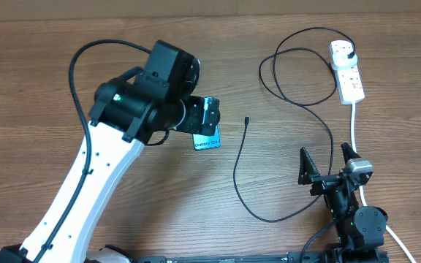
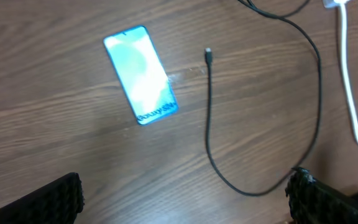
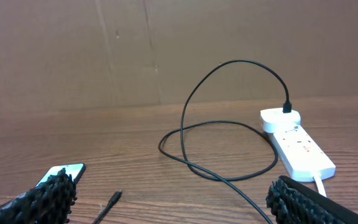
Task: Plug charger to phone and switch on socket
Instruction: 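Lower the left gripper over the phone and align with it, then close the left gripper on the phone's long edges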
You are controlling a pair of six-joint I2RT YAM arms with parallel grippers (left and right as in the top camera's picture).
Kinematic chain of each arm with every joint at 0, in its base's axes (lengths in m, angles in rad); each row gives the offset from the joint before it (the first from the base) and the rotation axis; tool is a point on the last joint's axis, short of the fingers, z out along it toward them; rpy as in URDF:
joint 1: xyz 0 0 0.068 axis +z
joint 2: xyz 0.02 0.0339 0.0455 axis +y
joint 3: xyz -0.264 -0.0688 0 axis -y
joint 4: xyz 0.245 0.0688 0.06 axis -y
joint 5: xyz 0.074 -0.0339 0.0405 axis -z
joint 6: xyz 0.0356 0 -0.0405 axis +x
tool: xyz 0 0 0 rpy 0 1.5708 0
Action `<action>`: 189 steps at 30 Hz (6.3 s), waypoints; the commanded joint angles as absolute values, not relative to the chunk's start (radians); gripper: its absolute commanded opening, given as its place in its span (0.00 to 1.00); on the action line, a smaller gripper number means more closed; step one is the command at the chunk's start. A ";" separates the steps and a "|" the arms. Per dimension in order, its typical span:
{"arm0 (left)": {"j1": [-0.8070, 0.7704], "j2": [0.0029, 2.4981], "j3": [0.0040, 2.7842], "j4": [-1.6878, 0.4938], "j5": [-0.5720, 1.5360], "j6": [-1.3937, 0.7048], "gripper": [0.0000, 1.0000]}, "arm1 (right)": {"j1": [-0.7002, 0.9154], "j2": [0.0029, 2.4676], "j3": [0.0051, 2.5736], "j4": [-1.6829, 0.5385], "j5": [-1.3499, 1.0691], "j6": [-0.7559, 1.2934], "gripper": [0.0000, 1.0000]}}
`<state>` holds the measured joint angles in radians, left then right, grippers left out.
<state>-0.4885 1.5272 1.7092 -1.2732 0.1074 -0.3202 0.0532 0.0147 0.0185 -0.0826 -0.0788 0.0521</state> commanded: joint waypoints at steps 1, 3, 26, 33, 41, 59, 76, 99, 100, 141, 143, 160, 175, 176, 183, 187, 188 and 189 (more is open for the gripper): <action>-0.493 1.541 1.732 -1.251 0.179 -0.342 1.00 | 0.058 0.003 0.008 -0.079 -0.079 0.056 1.00; -0.495 1.549 1.732 -1.238 0.180 -0.355 1.00 | 0.058 0.003 0.008 -0.079 -0.079 0.056 1.00; -0.593 1.893 1.763 -1.247 -0.162 -0.704 1.00 | 0.058 0.003 0.008 -0.079 -0.079 0.056 1.00; -0.572 1.942 1.763 -1.222 -0.191 -0.750 1.00 | 0.058 0.003 0.008 -0.079 -0.079 0.056 1.00; -0.516 1.964 1.761 -1.217 -0.173 -0.854 1.00 | 0.058 0.003 0.008 -0.079 -0.079 0.056 1.00; -0.504 1.965 1.741 -1.197 -0.101 -0.841 1.00 | 0.058 0.003 0.008 -0.079 -0.079 0.056 1.00; -0.505 1.975 1.736 -1.168 -0.107 -0.782 1.00 | 0.058 0.003 0.008 -0.079 -0.079 0.056 1.00; -0.505 1.975 1.734 -1.104 -0.092 -0.696 1.00 | 0.058 0.003 0.008 -0.079 -0.079 0.056 1.00; -0.505 1.975 1.734 -1.102 -0.092 -0.703 1.00 | 0.058 0.003 0.008 -0.079 -0.079 0.056 1.00; -0.531 1.975 1.541 -0.925 -0.164 -0.741 1.00 | 0.058 0.003 0.008 -0.079 -0.079 0.056 1.00; -0.531 1.975 1.531 -0.920 -0.165 -0.741 1.00 | 0.058 0.003 0.008 -0.079 -0.079 0.056 1.00; -0.532 2.030 1.512 -0.874 -0.159 -0.744 1.00 | 0.058 0.003 0.008 -0.079 -0.079 0.056 1.00; -0.532 2.158 1.512 -0.869 -0.155 -0.736 1.00 | 0.058 0.003 0.008 -0.079 -0.079 0.056 1.00; -0.531 2.158 1.512 -0.867 -0.155 -0.736 1.00 | 0.058 0.003 0.008 -0.079 -0.079 0.056 1.00; -0.530 2.159 1.512 -0.840 -0.122 -0.736 1.00 | 0.058 0.003 0.008 -0.079 -0.079 0.056 1.00; -0.529 2.159 1.512 -0.833 -0.122 -0.736 1.00 | 0.058 0.003 0.008 -0.079 -0.079 0.056 1.00; -0.529 2.159 1.512 -0.833 -0.122 -0.736 1.00 | 0.058 0.003 0.008 -0.079 -0.079 0.056 1.00; -0.529 2.159 1.512 -0.833 -0.122 -0.736 1.00 | 0.058 0.003 0.008 -0.079 -0.079 0.056 1.00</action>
<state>-0.5350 2.1304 1.5227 -0.8368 -0.1310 -0.7326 0.0532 0.0147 0.0185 -0.0822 -0.0788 0.0521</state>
